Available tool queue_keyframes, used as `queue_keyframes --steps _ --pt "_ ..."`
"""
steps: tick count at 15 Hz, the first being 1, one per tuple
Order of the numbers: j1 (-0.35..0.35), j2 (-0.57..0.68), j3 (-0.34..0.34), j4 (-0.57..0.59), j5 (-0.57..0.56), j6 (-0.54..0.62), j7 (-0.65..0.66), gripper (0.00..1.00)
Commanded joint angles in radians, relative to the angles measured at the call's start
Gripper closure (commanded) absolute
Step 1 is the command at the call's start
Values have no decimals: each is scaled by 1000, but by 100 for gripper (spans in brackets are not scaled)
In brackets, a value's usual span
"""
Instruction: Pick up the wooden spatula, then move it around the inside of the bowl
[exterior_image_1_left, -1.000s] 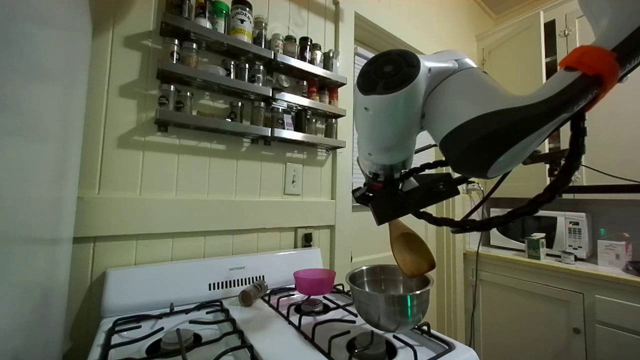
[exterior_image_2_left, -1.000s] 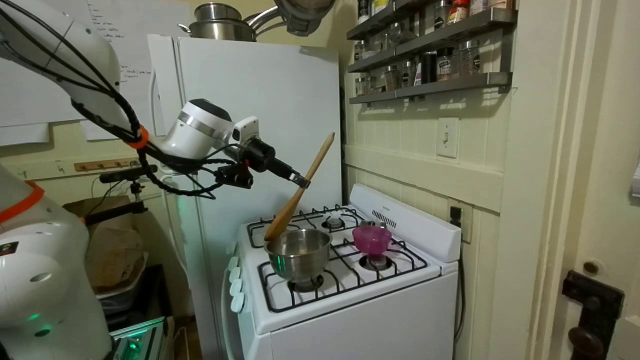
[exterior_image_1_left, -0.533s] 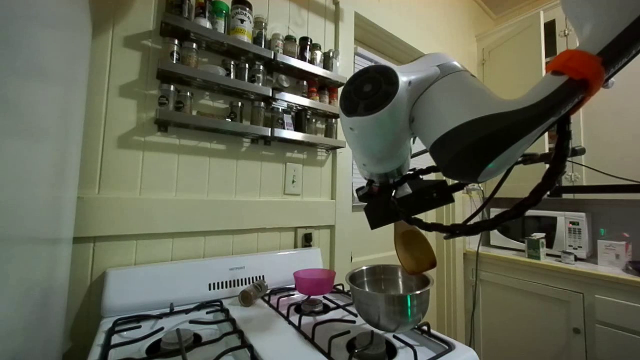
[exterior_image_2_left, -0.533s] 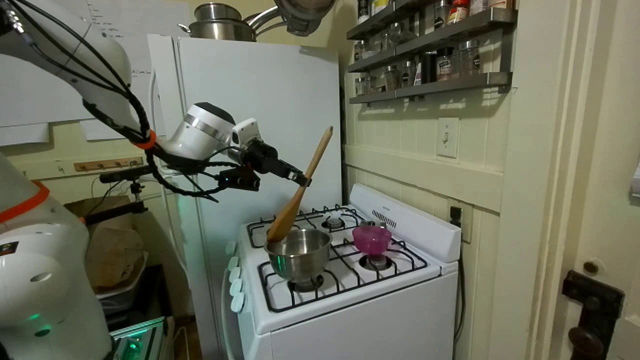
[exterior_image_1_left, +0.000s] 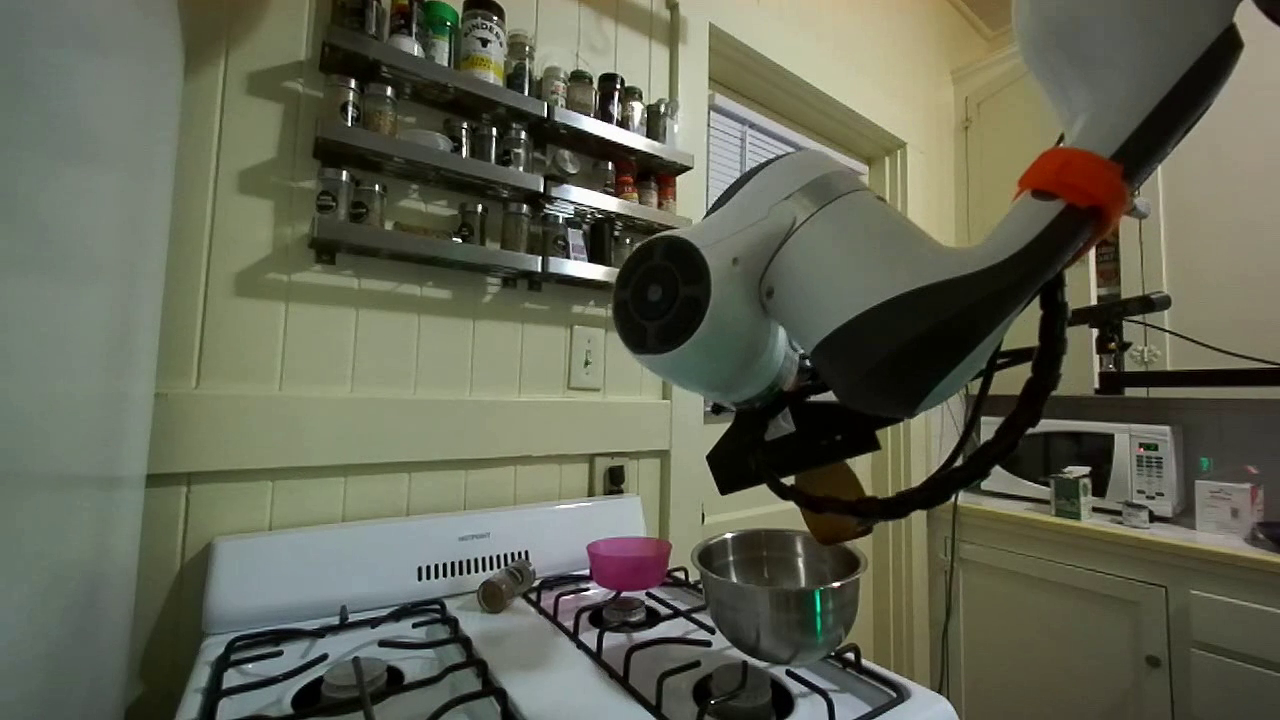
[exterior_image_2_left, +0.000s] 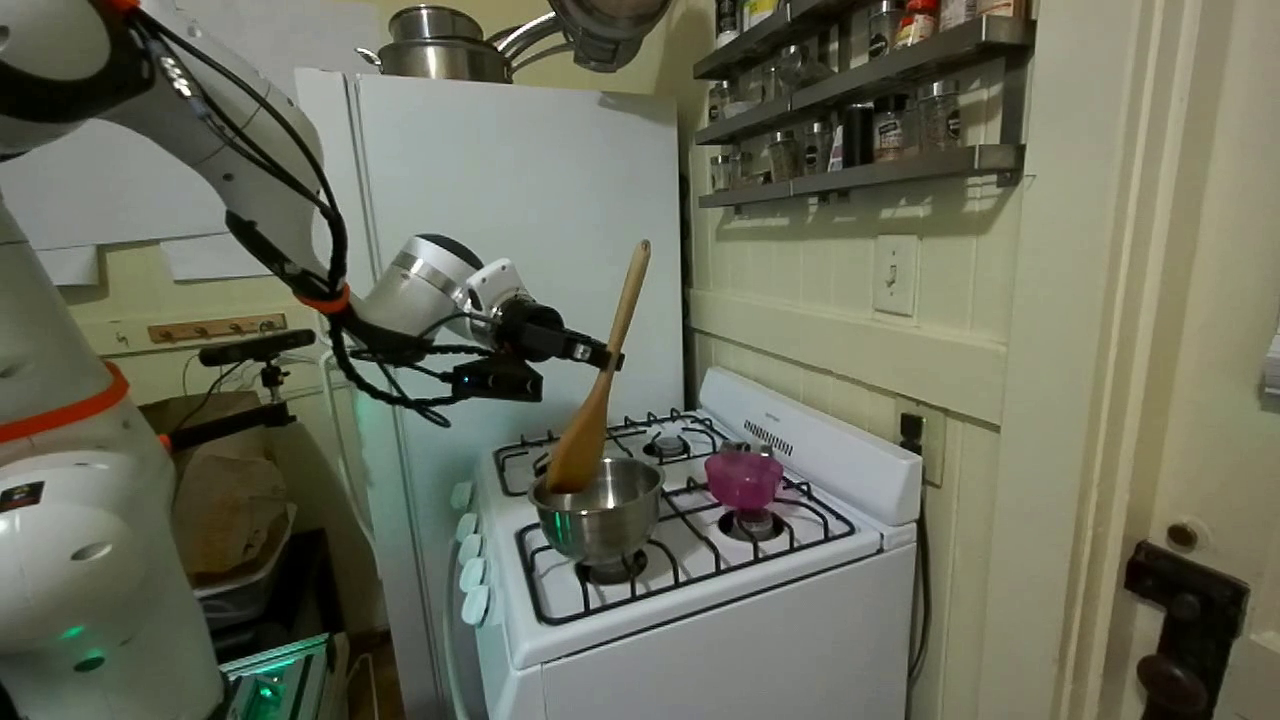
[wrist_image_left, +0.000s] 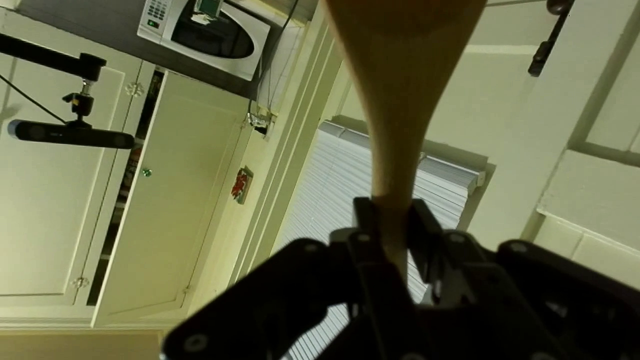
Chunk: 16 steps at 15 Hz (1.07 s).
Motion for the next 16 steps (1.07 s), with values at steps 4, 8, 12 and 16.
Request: queue_keyframes --steps 4,8,12,16 --pt "36 229 -32 139 -122 -112 141 95" --pt "50 317 -53 185 -142 -95 164 95" --pt "68 380 -57 217 -131 -81 158 95" --pt "92 421 -54 252 -147 -76 152 95"
